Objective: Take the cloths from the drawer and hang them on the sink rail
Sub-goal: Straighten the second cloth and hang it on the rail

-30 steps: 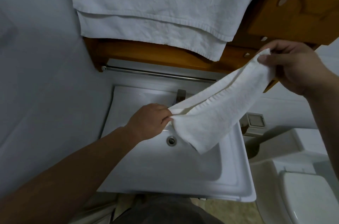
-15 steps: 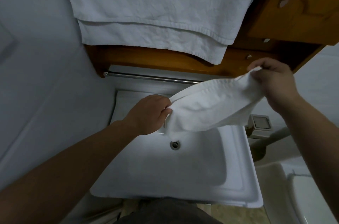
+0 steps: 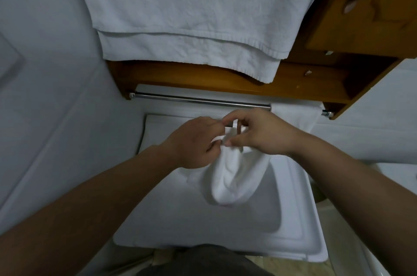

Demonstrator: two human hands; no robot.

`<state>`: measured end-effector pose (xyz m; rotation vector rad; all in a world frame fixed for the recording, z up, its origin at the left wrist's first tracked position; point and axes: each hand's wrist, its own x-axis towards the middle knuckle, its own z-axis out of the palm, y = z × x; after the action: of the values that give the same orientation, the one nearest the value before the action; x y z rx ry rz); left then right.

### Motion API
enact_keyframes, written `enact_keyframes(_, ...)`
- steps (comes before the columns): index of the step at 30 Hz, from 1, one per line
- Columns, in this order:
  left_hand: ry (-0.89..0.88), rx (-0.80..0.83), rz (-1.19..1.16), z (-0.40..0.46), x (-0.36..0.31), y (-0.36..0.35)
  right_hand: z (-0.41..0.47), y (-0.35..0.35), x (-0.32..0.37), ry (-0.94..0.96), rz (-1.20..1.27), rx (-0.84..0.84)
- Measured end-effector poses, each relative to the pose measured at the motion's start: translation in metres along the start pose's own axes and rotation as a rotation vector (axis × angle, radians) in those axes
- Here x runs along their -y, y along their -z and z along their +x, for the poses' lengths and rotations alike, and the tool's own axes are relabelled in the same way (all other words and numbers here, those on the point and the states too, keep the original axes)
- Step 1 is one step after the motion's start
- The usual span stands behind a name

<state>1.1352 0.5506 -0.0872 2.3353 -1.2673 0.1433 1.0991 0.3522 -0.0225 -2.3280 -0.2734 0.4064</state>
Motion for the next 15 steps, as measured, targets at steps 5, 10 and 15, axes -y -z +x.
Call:
enact_keyframes(5,-0.011,-0.035,-0.014,-0.004,-0.01,0.003,0.005,-0.001,0.001,-0.017,-0.002,0.075)
enact_keyframes(10,-0.049,-0.027,-0.032,-0.008,-0.018,0.005,0.003,-0.005,0.0,-0.059,-0.063,0.042)
enact_keyframes(15,-0.005,-0.042,-0.033,-0.009,-0.023,0.006,-0.002,-0.004,0.003,-0.032,-0.215,0.005)
